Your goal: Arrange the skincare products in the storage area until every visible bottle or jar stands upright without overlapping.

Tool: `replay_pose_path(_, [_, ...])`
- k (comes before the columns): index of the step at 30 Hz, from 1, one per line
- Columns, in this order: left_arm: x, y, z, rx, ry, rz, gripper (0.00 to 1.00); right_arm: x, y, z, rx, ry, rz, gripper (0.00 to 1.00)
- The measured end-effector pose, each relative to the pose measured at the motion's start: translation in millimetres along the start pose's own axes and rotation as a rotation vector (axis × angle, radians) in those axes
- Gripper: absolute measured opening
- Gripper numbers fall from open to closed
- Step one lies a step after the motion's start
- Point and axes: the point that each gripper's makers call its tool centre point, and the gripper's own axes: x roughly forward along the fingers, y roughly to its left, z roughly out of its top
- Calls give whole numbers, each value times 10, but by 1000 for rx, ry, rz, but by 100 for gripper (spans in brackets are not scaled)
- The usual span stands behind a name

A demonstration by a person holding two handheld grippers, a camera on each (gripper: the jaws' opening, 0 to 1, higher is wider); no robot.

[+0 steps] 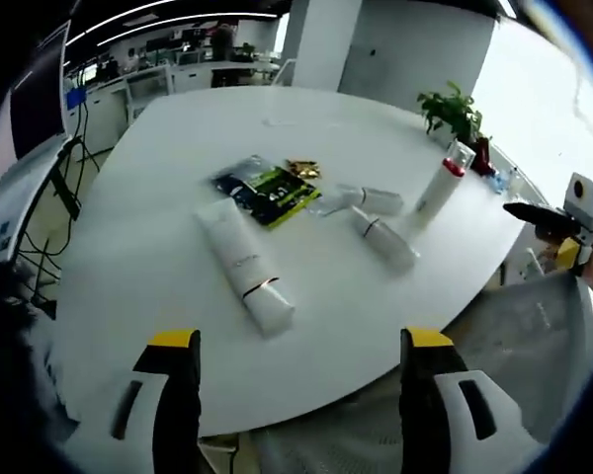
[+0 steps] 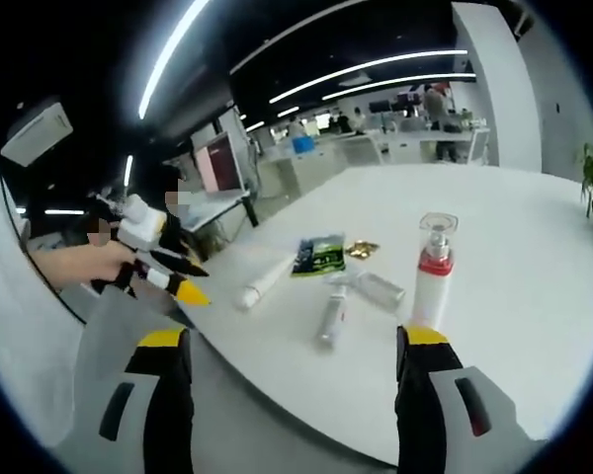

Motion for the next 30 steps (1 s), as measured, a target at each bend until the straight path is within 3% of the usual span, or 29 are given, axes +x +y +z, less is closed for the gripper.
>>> replay_pose_path(10, [260, 103, 78, -3, 78, 13, 70, 32, -21, -45, -4, 27, -4, 84])
replay_pose_path(30, [728, 302, 260, -34, 171, 50, 62, 91, -118, -41, 54, 34, -7, 83])
